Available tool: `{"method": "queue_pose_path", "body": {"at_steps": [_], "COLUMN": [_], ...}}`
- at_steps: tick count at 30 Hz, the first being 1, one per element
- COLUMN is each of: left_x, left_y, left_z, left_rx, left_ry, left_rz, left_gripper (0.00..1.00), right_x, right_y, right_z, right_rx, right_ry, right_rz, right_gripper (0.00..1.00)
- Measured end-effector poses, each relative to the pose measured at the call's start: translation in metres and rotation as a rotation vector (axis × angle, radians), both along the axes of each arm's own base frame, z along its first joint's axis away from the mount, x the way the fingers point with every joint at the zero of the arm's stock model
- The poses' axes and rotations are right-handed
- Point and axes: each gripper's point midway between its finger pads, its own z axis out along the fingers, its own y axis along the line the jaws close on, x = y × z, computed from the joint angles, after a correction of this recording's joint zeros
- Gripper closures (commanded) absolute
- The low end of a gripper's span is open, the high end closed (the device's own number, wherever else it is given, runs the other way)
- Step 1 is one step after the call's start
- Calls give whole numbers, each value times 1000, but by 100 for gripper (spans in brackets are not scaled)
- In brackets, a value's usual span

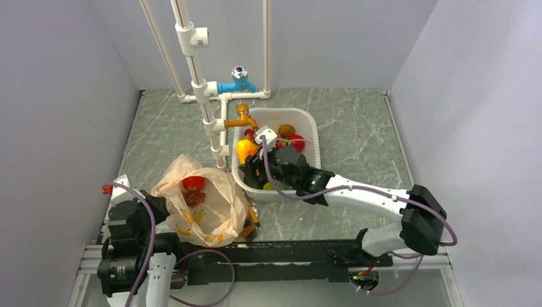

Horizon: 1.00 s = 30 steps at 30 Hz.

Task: Take the fake fruits out of the plastic bag
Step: Place the fake fruit in the bin.

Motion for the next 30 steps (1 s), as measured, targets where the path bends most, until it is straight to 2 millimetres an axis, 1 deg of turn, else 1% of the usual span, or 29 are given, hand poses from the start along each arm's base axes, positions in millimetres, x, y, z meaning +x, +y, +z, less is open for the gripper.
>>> {"method": "queue_pose_path", "body": {"at_steps": [4, 5, 7, 10, 13, 15, 19, 23, 26, 30], "left_x": [0, 0, 0, 0, 0, 0, 0, 0, 0, 0], "left_y": [0, 0, 0, 0, 0, 0, 0, 0, 0, 0], "left_z": [0, 0, 0, 0, 0, 0, 0, 0, 0, 0], "left_rx": [0, 0, 0, 0, 0, 0, 0, 0, -1, -1], "left_ry": [0, 0, -1, 0, 0, 0, 0, -1, 0, 0], "left_rz": [0, 0, 0, 0, 0, 0, 0, 0, 0, 0], "left_gripper": [100, 100, 100, 100, 100, 100, 100, 100, 100, 100], "right_x": [18, 21, 25, 29, 32, 33, 34, 34, 33, 32], "right_y": [-18, -21, -24, -23, -15, -14, -13, -14, -14, -16], "right_z": [-17, -22, -37, -56, -63, -68, -70, -69, -69, -69], "right_rx": [-66, -83, -129, -190, -223, -241, -253, -260, -266, -275], "right_ry": [19, 24, 40, 58, 71, 79, 81, 79, 80, 84], "right_rz": [-89, -103, -127, -137, -132, -130, -128, -126, -124, -124], "right_gripper": [78, 73, 66, 57, 49, 41, 21, 8, 4, 4]}}
